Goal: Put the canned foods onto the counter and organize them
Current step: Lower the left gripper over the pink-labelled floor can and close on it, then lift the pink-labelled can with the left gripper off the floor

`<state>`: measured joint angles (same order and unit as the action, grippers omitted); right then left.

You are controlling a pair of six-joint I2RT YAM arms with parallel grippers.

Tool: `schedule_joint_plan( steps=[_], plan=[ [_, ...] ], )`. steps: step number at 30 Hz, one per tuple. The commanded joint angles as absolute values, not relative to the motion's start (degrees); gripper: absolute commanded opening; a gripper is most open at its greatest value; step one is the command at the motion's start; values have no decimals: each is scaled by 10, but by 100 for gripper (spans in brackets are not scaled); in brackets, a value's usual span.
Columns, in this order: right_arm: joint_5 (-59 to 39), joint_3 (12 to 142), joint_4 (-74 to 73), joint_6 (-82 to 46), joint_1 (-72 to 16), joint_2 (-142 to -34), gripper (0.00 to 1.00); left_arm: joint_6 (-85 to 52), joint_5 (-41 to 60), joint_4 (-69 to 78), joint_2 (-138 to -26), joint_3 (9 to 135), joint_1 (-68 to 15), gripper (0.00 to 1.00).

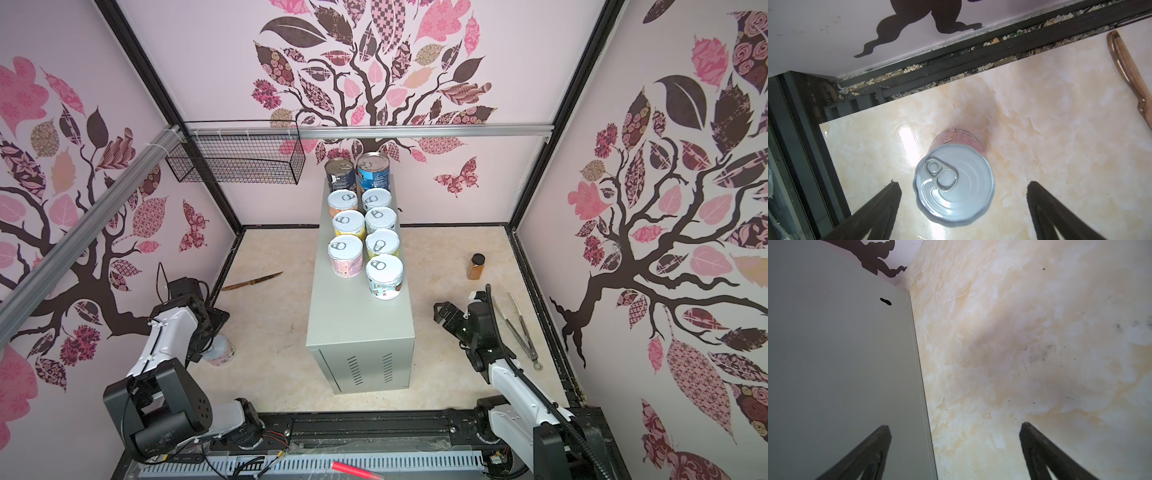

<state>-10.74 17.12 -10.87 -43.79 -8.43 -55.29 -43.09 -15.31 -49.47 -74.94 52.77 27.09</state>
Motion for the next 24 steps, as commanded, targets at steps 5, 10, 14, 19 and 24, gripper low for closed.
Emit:
schedule_joint_plan(
  steps=[5, 10, 14, 19, 24],
  plan=[
    [-118, 164, -119, -440, -84, -551, 100, -440, -132, -482, -782, 508, 274, 98],
    [-121, 163, -122, -440, -84, -552, 100, -442, -123, -472, -811, 501, 278, 98],
    [-128, 162, -134, -444, -84, -566, 100, -443, -117, -466, -826, 498, 284, 98],
    [-134, 161, -143, -447, -83, -577, 100, -444, -107, -460, -851, 500, 292, 98],
    [-134, 161, -145, -446, -84, -577, 100, -438, -61, -446, -894, 497, 325, 98]
  ],
)
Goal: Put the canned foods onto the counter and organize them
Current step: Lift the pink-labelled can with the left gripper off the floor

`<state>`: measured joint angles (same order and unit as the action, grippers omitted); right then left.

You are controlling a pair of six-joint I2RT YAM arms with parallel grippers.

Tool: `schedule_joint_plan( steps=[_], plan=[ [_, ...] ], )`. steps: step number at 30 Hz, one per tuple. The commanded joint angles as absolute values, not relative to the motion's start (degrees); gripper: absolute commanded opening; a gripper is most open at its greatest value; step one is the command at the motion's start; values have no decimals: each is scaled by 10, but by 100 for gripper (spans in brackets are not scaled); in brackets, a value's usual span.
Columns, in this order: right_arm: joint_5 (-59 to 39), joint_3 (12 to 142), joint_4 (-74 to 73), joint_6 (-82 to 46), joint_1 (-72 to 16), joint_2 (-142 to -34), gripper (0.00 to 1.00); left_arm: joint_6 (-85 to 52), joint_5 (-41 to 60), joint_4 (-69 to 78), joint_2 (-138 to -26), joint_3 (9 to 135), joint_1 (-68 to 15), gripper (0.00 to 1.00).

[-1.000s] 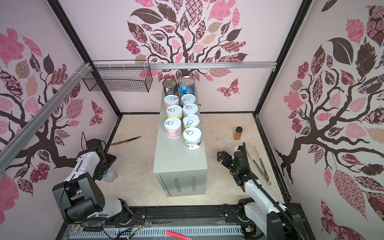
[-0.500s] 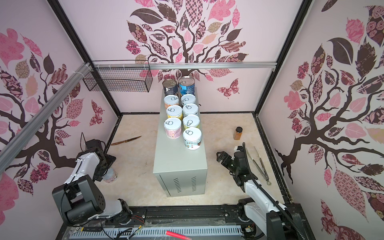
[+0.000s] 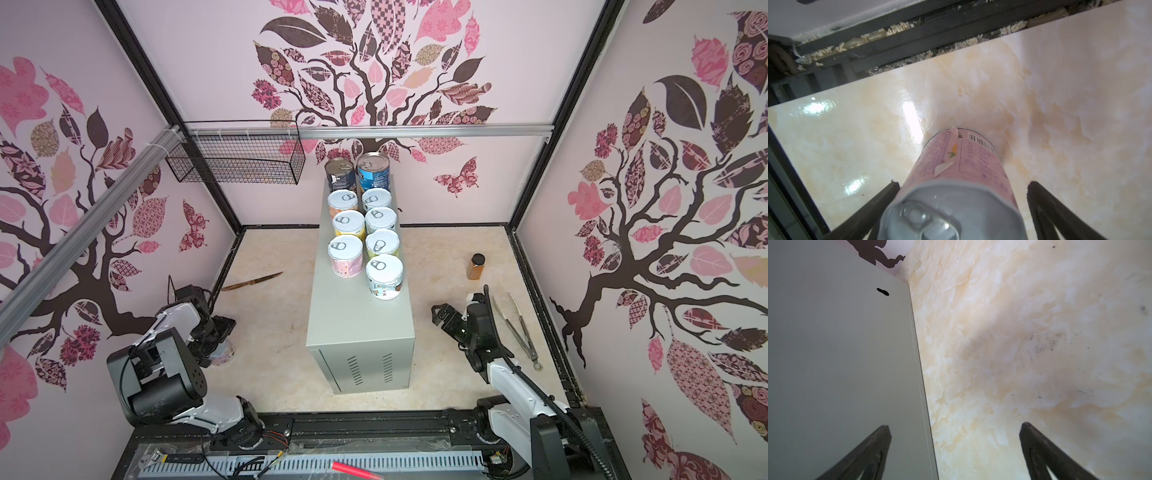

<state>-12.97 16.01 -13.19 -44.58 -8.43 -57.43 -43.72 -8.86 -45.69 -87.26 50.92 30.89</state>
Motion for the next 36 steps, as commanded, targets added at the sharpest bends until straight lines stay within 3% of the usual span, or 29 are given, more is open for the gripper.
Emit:
schedule_joint_plan(
  steps=[1, 10, 16, 24, 32, 36],
  plan=[
    [-133, 160, -145, -446, -84, -578, 100, -438, -54, -445, -900, 499, 329, 98],
    [-136, 160, -151, -446, -84, -587, 100, -429, -20, -432, -940, 503, 340, 95],
    [-135, 159, -150, -446, -84, -584, 100, -422, -6, -421, -934, 492, 340, 82],
    [-136, 159, -140, -444, -84, -570, 100, -405, 6, -433, -879, 487, 295, 57],
    [-139, 159, -138, -440, -84, -562, 100, -366, -17, -496, -777, 555, 237, 46],
    [-138, 159, -136, -437, -84, -558, 100, -337, -45, -534, -737, 604, 204, 46]
  ],
)
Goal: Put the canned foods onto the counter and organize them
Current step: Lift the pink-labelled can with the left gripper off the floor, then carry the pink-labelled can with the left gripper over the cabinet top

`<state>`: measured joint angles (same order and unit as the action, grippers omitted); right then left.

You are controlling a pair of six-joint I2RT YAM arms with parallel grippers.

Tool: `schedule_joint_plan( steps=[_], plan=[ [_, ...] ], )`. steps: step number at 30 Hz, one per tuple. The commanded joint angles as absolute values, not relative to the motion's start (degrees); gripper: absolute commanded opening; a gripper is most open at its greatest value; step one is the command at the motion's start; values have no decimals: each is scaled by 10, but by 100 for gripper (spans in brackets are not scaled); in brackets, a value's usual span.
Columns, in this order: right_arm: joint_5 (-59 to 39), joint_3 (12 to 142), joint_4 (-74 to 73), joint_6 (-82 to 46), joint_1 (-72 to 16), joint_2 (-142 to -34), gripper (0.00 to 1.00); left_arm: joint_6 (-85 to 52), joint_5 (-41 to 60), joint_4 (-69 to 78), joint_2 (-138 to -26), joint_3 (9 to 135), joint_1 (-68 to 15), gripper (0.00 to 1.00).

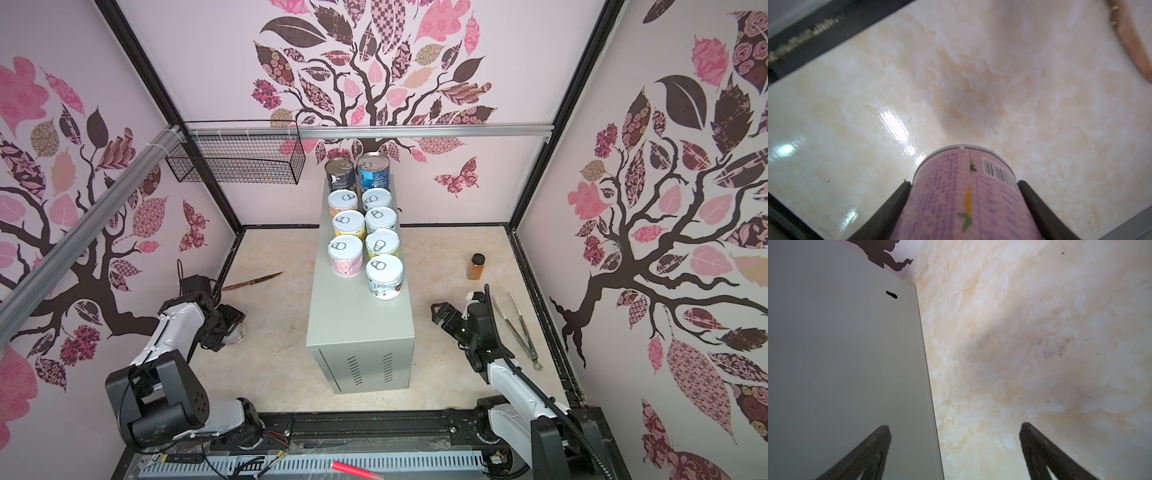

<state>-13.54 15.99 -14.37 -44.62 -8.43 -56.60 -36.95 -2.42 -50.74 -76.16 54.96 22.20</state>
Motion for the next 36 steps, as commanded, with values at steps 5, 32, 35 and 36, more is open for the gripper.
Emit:
schedule_joint_plan(
  steps=[5, 32, 35, 36],
  plan=[
    [-140, 161, -138, -433, -84, -562, 100, -302, -38, -591, -723, 687, 174, 46],
    [-131, 167, -132, -409, -84, -580, 100, -229, -191, -858, -785, 1169, -286, 47],
    [-131, 165, -134, -410, -84, -580, 100, -233, -212, -891, -803, 1217, -330, 47],
    [-131, 166, -134, -410, -83, -580, 100, -233, -216, -899, -807, 1227, -341, 47]
  ],
)
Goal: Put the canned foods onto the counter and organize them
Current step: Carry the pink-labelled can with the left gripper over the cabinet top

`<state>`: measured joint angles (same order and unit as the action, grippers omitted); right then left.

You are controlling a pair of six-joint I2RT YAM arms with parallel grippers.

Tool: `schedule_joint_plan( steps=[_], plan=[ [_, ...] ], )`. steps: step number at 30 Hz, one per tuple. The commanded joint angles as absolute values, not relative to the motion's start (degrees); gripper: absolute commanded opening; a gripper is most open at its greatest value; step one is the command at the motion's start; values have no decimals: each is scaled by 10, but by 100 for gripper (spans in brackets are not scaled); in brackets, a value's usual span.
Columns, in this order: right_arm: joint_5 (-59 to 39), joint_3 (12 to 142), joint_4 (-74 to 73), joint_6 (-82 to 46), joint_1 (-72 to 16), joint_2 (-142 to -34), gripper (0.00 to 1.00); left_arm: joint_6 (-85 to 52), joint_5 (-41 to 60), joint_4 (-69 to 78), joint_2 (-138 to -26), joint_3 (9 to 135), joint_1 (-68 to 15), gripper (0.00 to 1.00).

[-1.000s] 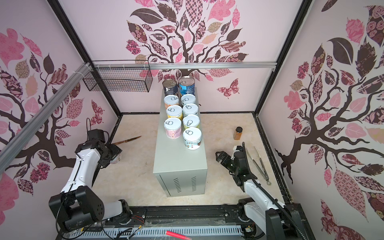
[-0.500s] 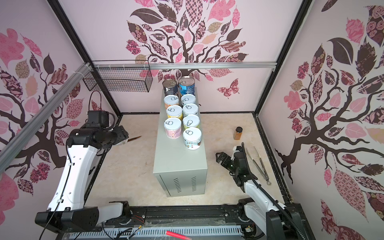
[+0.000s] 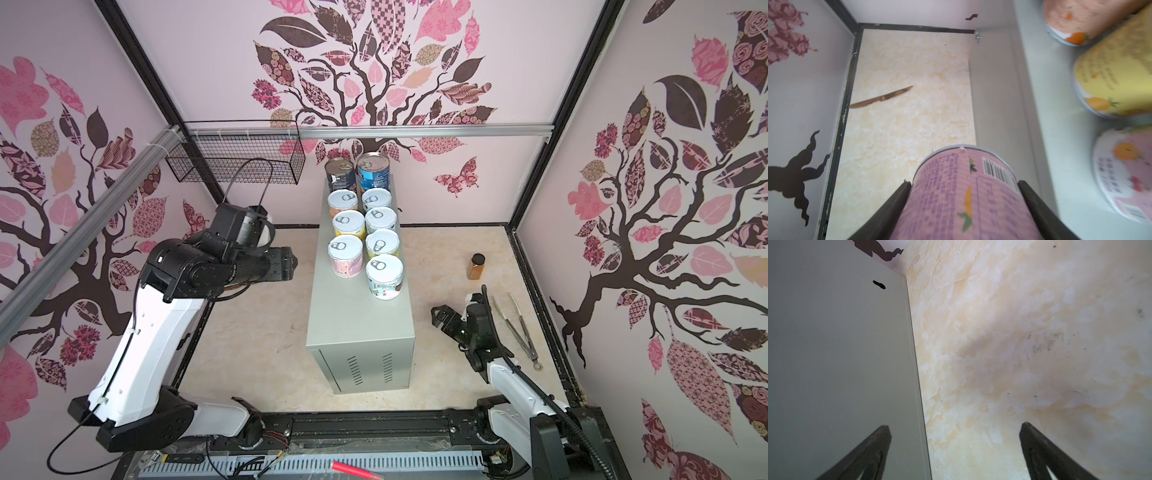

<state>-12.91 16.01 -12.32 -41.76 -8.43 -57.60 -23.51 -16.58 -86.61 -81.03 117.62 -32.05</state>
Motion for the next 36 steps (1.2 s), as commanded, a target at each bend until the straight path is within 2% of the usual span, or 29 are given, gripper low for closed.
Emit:
schedule_joint_plan(
  steps=[1, 9, 16, 23, 36],
  plan=[
    [-131, 165, -134, -410, -84, -580, 100, -233, -219, -908, -810, 1240, -354, 47],
    [-134, 165, -136, -410, -84, -583, 100, -237, -222, -950, -828, 1275, -450, 47],
    [-139, 162, -142, -412, -84, -585, 100, -253, -185, -972, -812, 1280, -486, 46],
    [-141, 163, -147, -414, -84, -589, 100, -263, -180, -999, -842, 1296, -569, 46],
    [-151, 159, -155, -423, -85, -580, 100, -267, -176, -1005, -921, 1354, -605, 46]
  ],
)
